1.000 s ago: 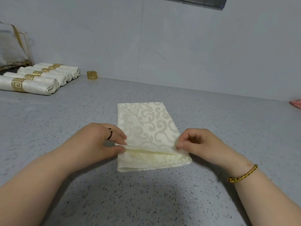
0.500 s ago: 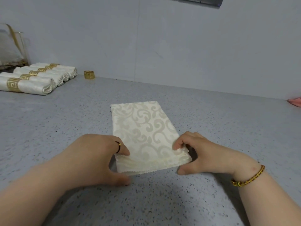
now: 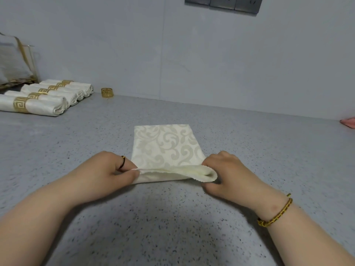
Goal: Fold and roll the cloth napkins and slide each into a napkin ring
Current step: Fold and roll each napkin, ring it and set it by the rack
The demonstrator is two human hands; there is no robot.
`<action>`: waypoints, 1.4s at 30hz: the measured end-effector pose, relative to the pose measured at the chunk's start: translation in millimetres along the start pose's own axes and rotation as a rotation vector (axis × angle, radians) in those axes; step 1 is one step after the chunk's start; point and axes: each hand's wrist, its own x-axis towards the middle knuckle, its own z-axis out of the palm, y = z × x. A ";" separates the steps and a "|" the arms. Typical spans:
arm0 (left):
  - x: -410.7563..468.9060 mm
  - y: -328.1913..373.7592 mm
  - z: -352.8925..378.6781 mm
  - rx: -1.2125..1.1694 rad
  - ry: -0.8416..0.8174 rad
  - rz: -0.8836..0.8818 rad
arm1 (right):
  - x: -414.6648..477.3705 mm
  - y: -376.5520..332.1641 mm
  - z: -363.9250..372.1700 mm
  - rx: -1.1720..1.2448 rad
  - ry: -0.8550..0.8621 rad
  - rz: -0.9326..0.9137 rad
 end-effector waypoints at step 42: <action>11.7 -4.3 14.7 0.427 0.081 0.200 | 11.5 11.5 11.9 -0.095 0.169 0.018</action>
